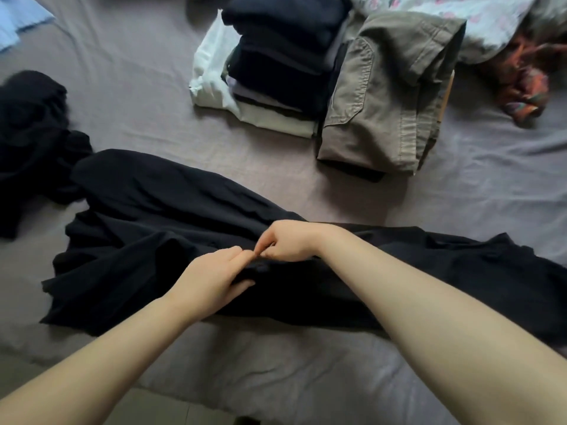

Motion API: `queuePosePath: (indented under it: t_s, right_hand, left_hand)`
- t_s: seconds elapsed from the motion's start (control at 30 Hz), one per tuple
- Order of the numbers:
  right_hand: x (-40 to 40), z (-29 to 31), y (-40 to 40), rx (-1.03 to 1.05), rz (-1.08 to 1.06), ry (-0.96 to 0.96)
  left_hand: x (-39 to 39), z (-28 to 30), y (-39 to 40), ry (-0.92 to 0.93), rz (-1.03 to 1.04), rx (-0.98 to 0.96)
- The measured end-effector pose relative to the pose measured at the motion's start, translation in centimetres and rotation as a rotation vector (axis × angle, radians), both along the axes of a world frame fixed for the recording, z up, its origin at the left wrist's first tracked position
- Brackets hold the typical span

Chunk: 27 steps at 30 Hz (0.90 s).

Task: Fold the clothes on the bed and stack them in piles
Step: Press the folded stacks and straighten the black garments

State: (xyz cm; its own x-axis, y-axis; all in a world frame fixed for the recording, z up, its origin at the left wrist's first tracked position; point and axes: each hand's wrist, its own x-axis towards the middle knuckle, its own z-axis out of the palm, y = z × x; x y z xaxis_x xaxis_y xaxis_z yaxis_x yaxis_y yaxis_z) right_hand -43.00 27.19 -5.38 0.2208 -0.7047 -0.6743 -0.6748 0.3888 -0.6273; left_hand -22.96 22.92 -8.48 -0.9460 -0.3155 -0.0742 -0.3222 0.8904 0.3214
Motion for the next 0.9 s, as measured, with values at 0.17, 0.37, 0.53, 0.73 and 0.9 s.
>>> queuePosePath:
  t_s: [0.17, 0.37, 0.53, 0.73, 0.9]
  right_hand:
    - [-8.2, -1.0, 5.8, -0.151, -0.372, 0.463]
    - [-14.0, -3.3, 11.8, 0.021, -0.530, 0.664]
    - [-12.8, -4.1, 11.3, -0.080, -0.518, 0.819]
    - [-11.4, -3.6, 11.6, -0.248, -0.166, 0.525]
    - [-14.6, -4.0, 11.2, -0.004, -0.184, 0.631]
  left_hand:
    - [-1.5, -0.6, -0.9, -0.374, 0.053, 0.082]
    - [-3.2, -0.4, -2.7, -0.533, -0.088, -0.018]
    - [-2.5, -1.0, -5.1, -0.165, 0.051, -0.068]
    - [-2.2, -0.2, -5.6, -0.003, 0.276, -0.006]
    - [-5.2, -0.1, -6.5, -0.025, 0.419, -0.049]
